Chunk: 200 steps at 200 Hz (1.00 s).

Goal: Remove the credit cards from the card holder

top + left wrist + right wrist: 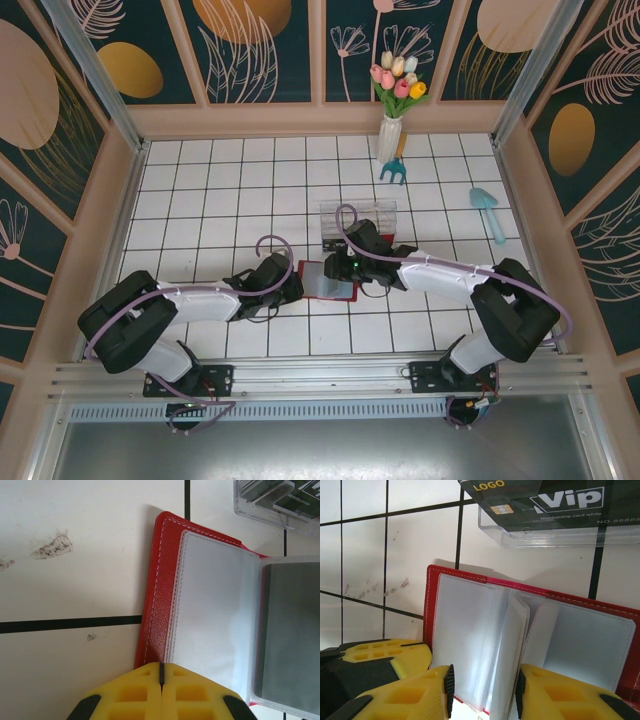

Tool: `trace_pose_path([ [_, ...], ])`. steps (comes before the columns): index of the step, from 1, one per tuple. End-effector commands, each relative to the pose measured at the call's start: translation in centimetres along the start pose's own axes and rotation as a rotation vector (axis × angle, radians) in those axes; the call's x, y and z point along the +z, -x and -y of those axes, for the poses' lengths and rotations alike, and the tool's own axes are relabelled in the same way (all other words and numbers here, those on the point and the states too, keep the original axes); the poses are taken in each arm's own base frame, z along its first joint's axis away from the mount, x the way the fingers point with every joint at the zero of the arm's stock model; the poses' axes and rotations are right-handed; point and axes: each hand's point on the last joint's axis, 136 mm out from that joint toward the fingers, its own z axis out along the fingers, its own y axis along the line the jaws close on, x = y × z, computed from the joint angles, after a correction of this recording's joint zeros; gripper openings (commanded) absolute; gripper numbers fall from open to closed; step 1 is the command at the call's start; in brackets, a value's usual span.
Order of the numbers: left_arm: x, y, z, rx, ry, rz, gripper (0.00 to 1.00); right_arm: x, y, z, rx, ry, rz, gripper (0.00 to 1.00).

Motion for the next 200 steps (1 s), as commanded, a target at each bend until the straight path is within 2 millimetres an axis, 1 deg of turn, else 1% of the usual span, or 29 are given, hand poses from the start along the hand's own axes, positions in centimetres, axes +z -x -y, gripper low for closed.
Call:
trace_pose_path([
  [1,0.1,-0.1,0.5,-0.001,-0.004,-0.009,0.0,-0.4,0.5,-2.3,-0.052,0.063,0.006,0.39],
  [29,-0.1,0.2,0.6,0.001,-0.004,-0.002,0.0,-0.2,0.3,-4.9,-0.097,0.132,-0.009,0.39],
  [41,-0.1,0.1,0.5,0.001,-0.004,-0.004,0.0,-0.2,0.5,-5.3,-0.1,0.141,-0.005,0.39],
  [51,0.0,0.0,0.5,0.001,-0.004,-0.006,0.0,-0.1,0.6,-4.8,-0.098,0.115,0.002,0.39],
  [70,0.0,0.0,0.4,0.001,-0.002,-0.008,0.0,0.1,0.8,-3.0,-0.081,0.029,0.012,0.39],
  [94,0.0,0.0,0.5,0.002,-0.005,-0.007,0.0,0.5,0.2,-1.2,-0.075,-0.044,-0.002,0.38],
  [109,0.1,0.0,0.5,0.001,-0.005,-0.007,0.0,0.6,-0.1,-0.7,-0.081,-0.063,-0.008,0.39],
  [118,0.1,0.0,0.5,0.002,-0.006,-0.008,0.0,0.6,-0.1,-0.8,-0.085,-0.061,-0.006,0.39],
  [137,0.1,0.0,0.5,0.004,-0.006,-0.009,0.0,0.9,-0.2,-1.7,-0.098,-0.034,-0.011,0.4],
  [141,0.1,0.0,0.5,0.004,-0.004,-0.009,0.0,1.0,-0.2,-1.8,-0.099,-0.028,-0.014,0.43],
  [148,0.2,-0.1,0.4,0.005,-0.003,-0.01,0.0,1.1,-0.1,-2.1,-0.1,-0.018,-0.016,0.44],
  [152,0.1,0.0,0.5,0.004,-0.004,-0.009,0.0,1.2,-0.1,-2.2,-0.1,-0.015,-0.016,0.47],
  [163,0.1,-0.1,0.5,0.004,-0.004,-0.01,0.0,1.5,0.0,-2.5,-0.101,-0.009,-0.019,0.49],
  [166,0.1,-0.1,0.4,0.004,-0.004,-0.01,0.0,1.6,0.1,-2.5,-0.1,-0.01,-0.02,0.52],
  [170,0.1,-0.1,0.4,0.004,-0.004,-0.011,0.0,1.7,0.1,-2.5,-0.1,-0.012,-0.022,0.53],
  [180,0.2,-0.1,0.5,0.004,-0.005,-0.009,0.0,2.1,0.2,-2.5,-0.099,-0.02,-0.028,0.54],
  [200,0.1,-0.1,0.4,0.004,-0.005,-0.009,0.0,2.9,0.5,-2.5,-0.092,-0.039,-0.035,0.52],
])
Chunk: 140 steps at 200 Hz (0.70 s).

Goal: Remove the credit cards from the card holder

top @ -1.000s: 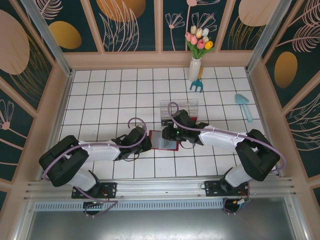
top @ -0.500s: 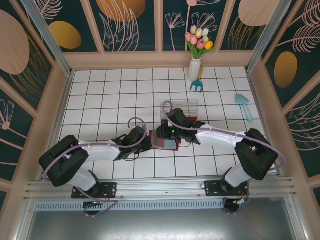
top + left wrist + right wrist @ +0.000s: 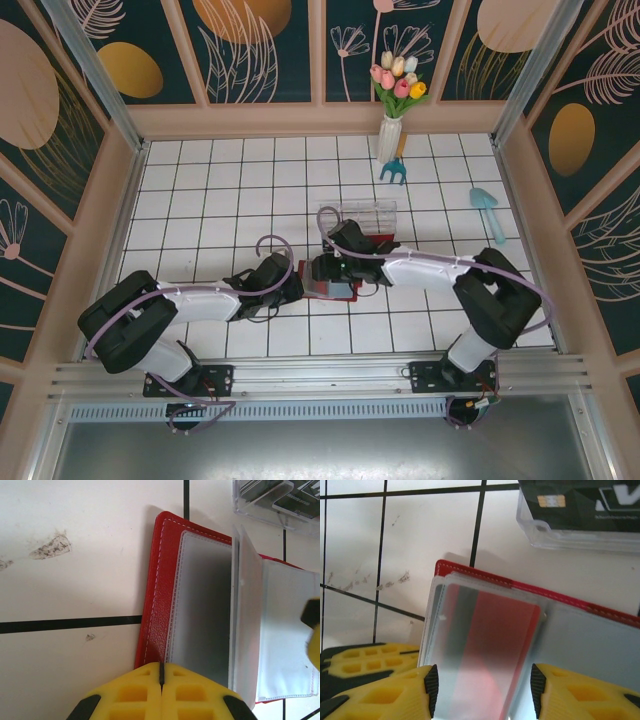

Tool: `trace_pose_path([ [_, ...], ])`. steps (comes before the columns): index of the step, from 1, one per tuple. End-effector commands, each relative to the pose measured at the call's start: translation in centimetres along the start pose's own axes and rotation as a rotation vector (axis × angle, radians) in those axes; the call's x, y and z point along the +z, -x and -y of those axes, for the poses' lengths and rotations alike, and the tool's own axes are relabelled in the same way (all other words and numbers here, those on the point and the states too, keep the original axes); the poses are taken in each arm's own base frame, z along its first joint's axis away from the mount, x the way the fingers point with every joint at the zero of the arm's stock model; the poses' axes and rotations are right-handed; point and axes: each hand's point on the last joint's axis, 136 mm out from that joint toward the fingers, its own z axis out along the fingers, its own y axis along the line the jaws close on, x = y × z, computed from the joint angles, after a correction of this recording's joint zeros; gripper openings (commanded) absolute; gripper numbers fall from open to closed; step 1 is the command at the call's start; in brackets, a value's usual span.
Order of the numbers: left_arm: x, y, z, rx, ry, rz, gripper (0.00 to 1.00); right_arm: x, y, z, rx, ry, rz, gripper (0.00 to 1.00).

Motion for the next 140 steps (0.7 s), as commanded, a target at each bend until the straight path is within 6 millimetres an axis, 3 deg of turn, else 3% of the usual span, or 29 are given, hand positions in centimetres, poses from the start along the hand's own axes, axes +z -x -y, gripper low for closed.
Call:
trace_pose_path([
  [1,0.1,-0.1,0.4,0.005,-0.004,-0.01,0.0,0.5,0.8,-1.0,-0.01,0.004,0.006,0.52],
  [35,0.0,0.0,0.4,0.005,-0.006,-0.007,0.0,1.2,1.6,-1.3,-0.007,-0.019,0.015,0.53],
  [52,0.0,0.0,0.4,0.006,-0.007,-0.008,0.0,1.7,1.7,-1.4,-0.02,-0.051,0.012,0.6],
  [95,0.0,0.0,0.4,0.006,-0.006,-0.007,0.0,2.7,1.2,-0.6,-0.047,-0.141,-0.009,0.6],
  [140,-0.1,0.0,0.4,0.007,-0.003,-0.004,0.0,2.2,0.8,0.5,-0.041,-0.181,0.001,0.58],
])
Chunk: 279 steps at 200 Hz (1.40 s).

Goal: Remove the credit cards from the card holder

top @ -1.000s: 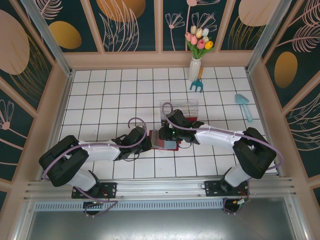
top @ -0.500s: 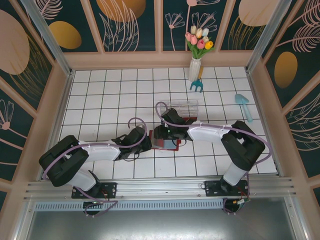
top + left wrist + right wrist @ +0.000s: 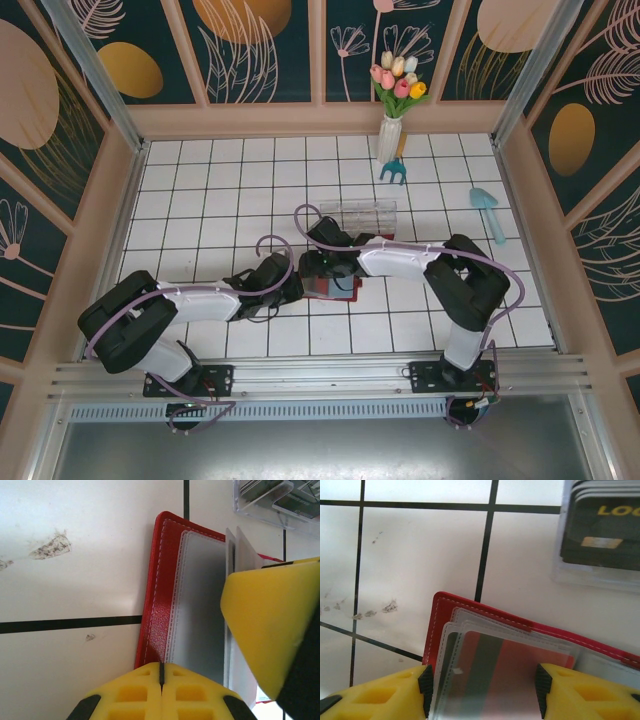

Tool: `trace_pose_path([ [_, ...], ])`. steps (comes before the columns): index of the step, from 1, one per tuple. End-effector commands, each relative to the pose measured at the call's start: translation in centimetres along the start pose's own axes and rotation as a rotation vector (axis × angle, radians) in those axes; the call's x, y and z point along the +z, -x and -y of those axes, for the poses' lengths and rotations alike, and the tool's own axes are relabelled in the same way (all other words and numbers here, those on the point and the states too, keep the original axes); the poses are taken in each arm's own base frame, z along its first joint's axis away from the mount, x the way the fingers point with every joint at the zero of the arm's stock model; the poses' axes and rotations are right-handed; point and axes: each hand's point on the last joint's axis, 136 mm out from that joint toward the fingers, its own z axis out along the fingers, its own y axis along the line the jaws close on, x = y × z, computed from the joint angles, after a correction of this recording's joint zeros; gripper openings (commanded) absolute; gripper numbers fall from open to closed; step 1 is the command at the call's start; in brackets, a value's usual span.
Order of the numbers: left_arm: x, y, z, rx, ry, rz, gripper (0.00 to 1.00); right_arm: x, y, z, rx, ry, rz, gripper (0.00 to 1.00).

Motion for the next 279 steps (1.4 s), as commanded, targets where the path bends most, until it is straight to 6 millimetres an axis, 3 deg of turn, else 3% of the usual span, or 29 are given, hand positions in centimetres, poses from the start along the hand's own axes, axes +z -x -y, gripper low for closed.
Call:
trace_pose_path([
  [1,0.0,0.0,0.4,0.006,-0.003,-0.003,0.0,-0.4,-0.3,1.2,-0.005,-0.061,0.009,0.58],
  [45,-0.1,0.1,0.4,0.008,0.005,0.0,0.0,-0.8,-0.6,1.5,-0.006,-0.062,0.014,0.58],
  [109,-1.7,1.6,0.5,0.031,0.033,0.057,0.0,-3.2,1.2,-0.4,-0.002,0.02,0.088,0.59],
  [154,-1.8,1.7,1.6,0.043,-0.013,0.059,0.0,-3.7,0.4,0.4,0.029,0.021,0.089,0.56],
  [174,-1.6,1.8,2.6,0.061,-0.055,0.053,0.0,-4.2,-0.1,1.0,0.061,0.031,0.102,0.38],
  [206,-1.5,2.1,3.7,0.081,-0.093,0.053,0.09,-4.2,-1.4,3.1,0.114,0.026,0.105,0.14],
  [223,-1.2,2.0,4.2,0.089,-0.114,0.045,0.17,-3.7,-2.6,3.7,0.125,0.038,0.073,0.1],
  [279,0.0,1.7,4.6,0.094,-0.116,0.015,0.24,-2.1,-3.2,4.5,0.117,0.029,0.04,0.05],
])
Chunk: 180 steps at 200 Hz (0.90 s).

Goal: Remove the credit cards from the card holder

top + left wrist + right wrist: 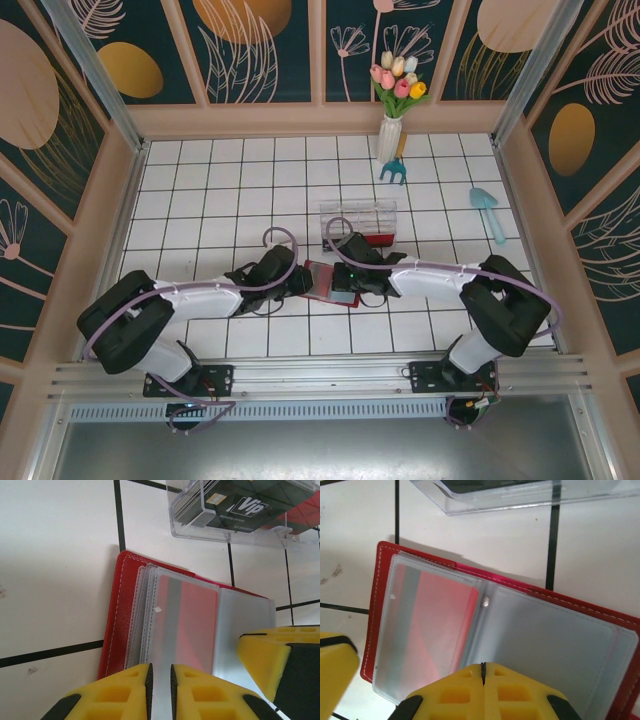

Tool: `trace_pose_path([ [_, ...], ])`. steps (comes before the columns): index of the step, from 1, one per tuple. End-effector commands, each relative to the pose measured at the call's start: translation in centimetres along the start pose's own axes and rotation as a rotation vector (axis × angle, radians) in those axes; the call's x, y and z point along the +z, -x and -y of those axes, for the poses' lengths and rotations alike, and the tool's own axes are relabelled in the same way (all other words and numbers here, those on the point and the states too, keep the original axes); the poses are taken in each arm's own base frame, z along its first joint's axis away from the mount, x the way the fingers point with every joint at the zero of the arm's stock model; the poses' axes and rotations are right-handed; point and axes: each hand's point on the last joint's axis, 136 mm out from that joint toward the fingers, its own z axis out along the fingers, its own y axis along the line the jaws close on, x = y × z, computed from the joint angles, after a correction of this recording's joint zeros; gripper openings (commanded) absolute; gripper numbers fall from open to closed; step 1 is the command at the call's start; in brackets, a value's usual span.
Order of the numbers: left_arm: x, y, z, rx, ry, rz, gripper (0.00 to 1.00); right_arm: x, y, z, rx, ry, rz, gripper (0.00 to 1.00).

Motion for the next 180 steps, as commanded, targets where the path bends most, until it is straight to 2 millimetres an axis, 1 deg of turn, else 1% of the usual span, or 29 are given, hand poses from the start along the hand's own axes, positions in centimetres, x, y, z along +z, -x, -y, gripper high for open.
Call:
trace_pose_path([
  [1,0.4,0.4,1.5,0.02,-0.045,0.0,0.24,0.8,0.2,-0.1,0.003,0.017,0.0,0.05],
  [40,1.2,0.1,1.6,0.02,-0.052,-0.023,0.27,1.0,0.0,0.5,0.011,0.008,-0.005,0.06],
  [73,1.7,-0.4,0.9,0.011,-0.026,-0.041,0.28,1.0,0.0,0.6,0.012,0.007,-0.005,0.06],
  [97,1.6,-0.3,0.3,0.009,0.003,-0.032,0.28,1.0,-0.1,0.6,0.012,0.007,-0.007,0.06],
  [132,1.0,0.3,-0.1,0.012,0.031,-0.003,0.28,1.1,-0.1,0.6,0.012,0.008,-0.011,0.06],
  [150,1.1,0.1,-0.1,0.017,0.026,-0.011,0.28,1.2,-0.2,0.5,0.014,0.009,-0.012,0.06],
  [180,1.4,-0.2,-0.6,0.006,0.041,-0.016,0.27,1.3,-0.2,0.6,0.015,0.007,-0.015,0.06],
])
